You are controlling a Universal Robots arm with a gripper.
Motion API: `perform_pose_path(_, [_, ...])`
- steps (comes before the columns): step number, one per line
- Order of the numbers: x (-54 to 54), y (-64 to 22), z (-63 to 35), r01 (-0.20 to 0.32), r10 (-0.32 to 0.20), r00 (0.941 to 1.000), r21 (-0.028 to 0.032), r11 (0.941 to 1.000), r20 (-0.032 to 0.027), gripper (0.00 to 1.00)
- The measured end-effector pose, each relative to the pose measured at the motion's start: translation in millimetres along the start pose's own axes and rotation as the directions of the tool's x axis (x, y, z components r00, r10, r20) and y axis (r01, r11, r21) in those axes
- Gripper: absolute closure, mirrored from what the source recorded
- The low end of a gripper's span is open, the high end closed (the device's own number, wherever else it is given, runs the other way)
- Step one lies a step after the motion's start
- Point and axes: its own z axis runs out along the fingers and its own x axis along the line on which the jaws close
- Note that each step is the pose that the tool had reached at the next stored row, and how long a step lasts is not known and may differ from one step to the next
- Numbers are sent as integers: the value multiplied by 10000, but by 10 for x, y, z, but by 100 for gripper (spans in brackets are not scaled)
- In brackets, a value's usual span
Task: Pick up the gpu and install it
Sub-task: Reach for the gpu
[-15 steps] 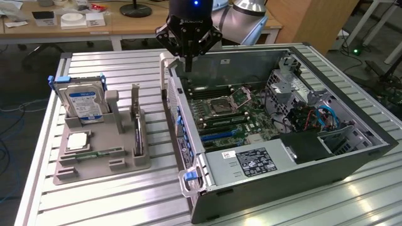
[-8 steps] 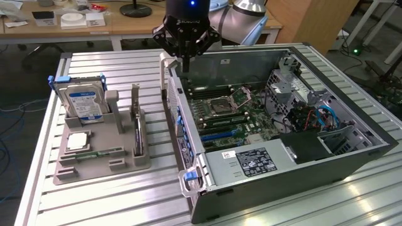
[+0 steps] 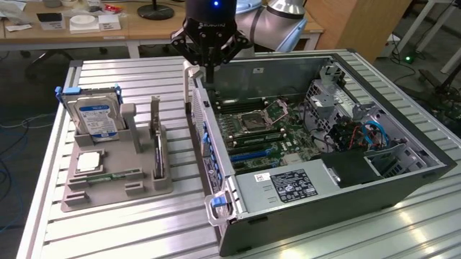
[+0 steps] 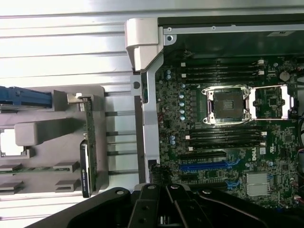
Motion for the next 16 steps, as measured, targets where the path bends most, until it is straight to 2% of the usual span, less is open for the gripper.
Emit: perform_pose_path(16, [187, -20, -5, 0, 0, 10000, 0, 10000, 0, 90])
